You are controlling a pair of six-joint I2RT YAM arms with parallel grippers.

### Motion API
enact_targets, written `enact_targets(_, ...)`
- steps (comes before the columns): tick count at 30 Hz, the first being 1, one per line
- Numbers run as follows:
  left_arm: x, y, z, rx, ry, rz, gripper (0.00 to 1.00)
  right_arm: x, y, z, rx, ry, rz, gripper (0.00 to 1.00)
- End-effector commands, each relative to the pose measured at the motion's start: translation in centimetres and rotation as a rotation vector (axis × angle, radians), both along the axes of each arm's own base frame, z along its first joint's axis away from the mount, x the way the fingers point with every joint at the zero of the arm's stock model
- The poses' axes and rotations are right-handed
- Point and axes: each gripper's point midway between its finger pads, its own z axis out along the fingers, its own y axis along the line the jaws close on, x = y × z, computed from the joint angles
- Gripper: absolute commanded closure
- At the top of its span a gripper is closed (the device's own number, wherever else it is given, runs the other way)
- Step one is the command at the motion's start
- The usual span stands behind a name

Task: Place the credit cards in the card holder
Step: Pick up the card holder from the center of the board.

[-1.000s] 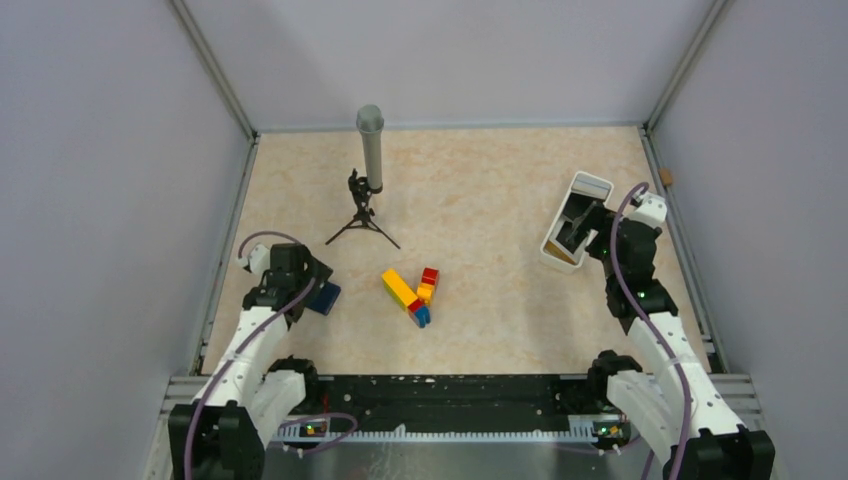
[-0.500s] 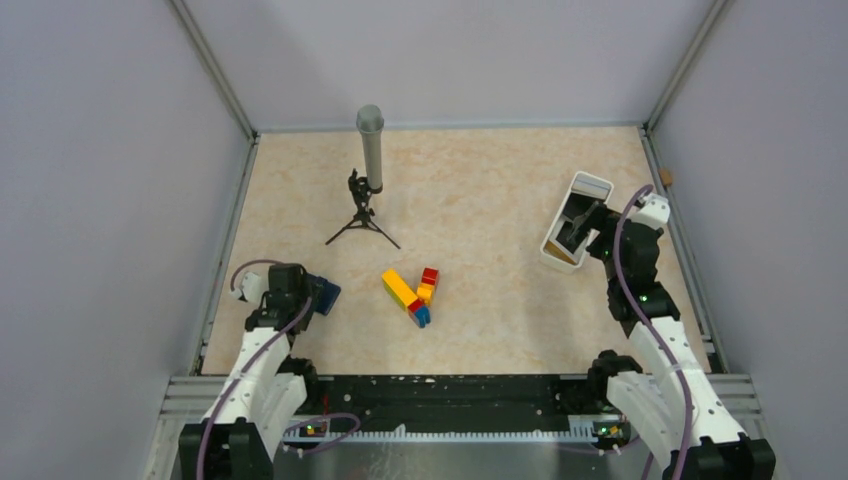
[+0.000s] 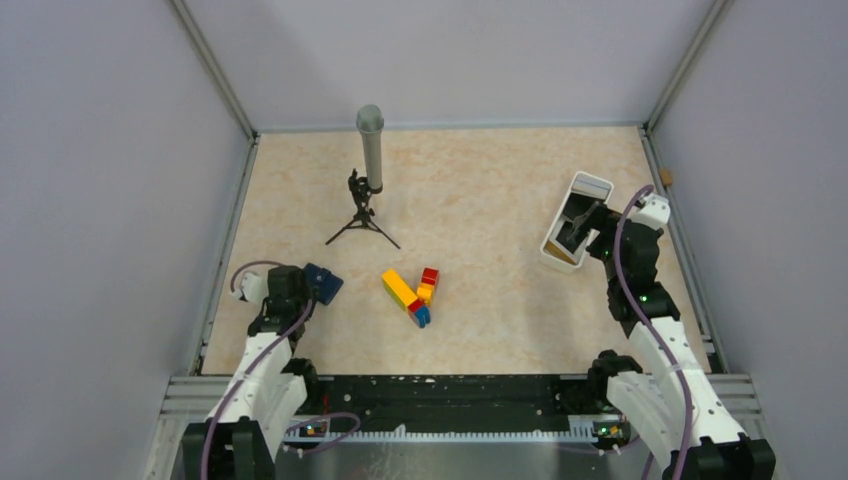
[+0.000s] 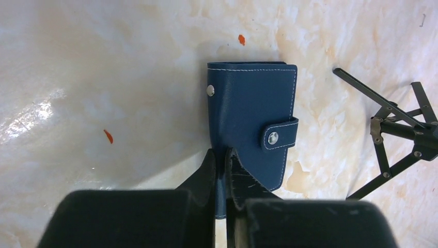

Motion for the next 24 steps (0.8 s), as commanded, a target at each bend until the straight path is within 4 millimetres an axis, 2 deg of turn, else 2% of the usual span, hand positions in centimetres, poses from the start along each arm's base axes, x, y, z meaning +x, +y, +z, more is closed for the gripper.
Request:
enact_targets(1,-1.4,0.8,-0.9,0.068,0.056,-0.023,1.00,0.4,0.3,1.5,0.014,-0.058,0.018,0.02)
enact_targets(4,-0.3,0.4,1.3,0.101,-0.023,-0.092,1.00,0.7,1.6,2.0,0.019,-0.074,0.099,0.02)
enact_targets(6,0.6,-0.3,3.7,0.131,-0.092,-0.175,1.00,0.9,3.0,2.6,0.023,-0.094,0.180,0.02)
enact_targets(10,1.9,-1.8,8.6,0.209,-0.203,-0.357,1.00,0.7,6.6,3.9,0.047,-0.123,0.393,0.04)
enact_targets(12,2.0,-2.6,10.0,0.218,-0.235,-0.422,1.00,0.2,8.7,4.4,0.084,-0.122,0.514,0.05)
enact_targets(17,2.0,-7.6,13.3,0.165,-0.399,-0.702,1.00,-1.3,14.1,5.3,0.242,-0.081,0.806,0.08)
enact_targets(21,0.7,-11.0,16.9,0.169,-0.542,-0.920,1.00,-3.7,18.9,6.2,0.307,-0.070,1.014,0.12)
enact_targets(24,-0.8,-14.2,19.3,0.105,-0.651,-1.068,1.00,-6.1,22.8,7.2,0.347,-0.081,1.191,0.16)
